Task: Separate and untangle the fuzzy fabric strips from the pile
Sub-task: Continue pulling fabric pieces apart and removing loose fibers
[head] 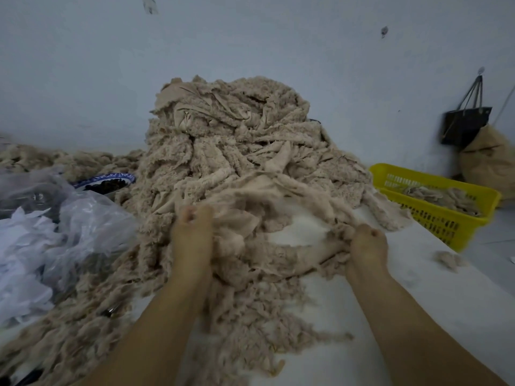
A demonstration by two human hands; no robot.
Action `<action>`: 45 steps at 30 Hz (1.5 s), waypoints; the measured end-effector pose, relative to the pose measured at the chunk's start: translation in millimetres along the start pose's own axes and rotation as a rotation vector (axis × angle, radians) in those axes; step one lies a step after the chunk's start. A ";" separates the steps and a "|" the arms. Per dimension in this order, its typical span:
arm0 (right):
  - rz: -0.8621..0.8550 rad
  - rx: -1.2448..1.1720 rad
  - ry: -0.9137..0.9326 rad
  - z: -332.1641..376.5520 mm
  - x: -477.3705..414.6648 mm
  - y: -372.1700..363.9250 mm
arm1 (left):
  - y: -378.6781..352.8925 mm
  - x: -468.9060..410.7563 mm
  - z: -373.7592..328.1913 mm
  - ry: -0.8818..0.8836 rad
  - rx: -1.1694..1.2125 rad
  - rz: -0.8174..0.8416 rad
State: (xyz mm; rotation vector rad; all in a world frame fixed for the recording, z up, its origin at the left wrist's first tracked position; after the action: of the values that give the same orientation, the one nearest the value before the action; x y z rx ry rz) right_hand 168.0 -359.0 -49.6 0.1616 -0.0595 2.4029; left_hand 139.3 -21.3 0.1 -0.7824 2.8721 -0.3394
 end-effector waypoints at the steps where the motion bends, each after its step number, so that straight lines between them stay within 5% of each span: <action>1: 0.010 -0.013 -0.038 -3.7 -1.6 0.0 | 9.7 -4.1 2.1 0.034 0.085 -0.069; 5: 0.147 0.116 0.137 8.5 16.2 -19.6 | 9.3 -3.1 7.2 0.080 0.149 -0.072; 9: 0.268 0.273 0.392 24.1 38.9 -32.9 | -14.5 9.2 5.0 0.124 0.219 0.173; 15: 0.226 0.287 0.732 50.0 73.6 -36.0 | -38.2 27.8 -1.5 -0.071 -0.096 0.363; 20: 0.734 0.325 0.343 7.6 88.5 -78.8 | -70.7 57.5 6.4 -0.262 -0.437 0.645; 24: 0.766 0.199 0.058 -14.9 72.6 -82.8 | -84.6 72.2 17.8 -0.369 -0.626 0.796; 29: 0.689 0.166 0.050 -12.8 59.6 -72.6 | -89.6 85.7 19.3 -0.421 -0.667 0.920; 34: 0.520 0.245 0.185 -2.3 52.9 -63.3 | -88.3 81.7 18.4 -0.426 -0.682 0.863; 40: 0.672 -0.459 -0.234 -8.2 51.0 -70.5 | -70.9 57.6 23.3 -0.215 -0.544 0.692; 45: 0.759 -0.560 -0.316 -8.9 57.8 -77.1 | -61.5 44.9 33.3 0.077 -0.204 0.585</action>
State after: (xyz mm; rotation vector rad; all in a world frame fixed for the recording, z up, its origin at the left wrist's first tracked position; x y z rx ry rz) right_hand 176.2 -262.6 -50.9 0.2901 -1.0996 2.9521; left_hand 137.1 -101.9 -20.1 0.0747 3.0622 -0.0015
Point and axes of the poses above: each hand's wrist, its own x-axis away from the middle knuckle, its own y-axis out of the back of the hand, z = x × y, the point moved 8 cm from there along -x, towards the middle knuckle, and after that the axes turned 6 degrees about x, right-handed, at the moved point
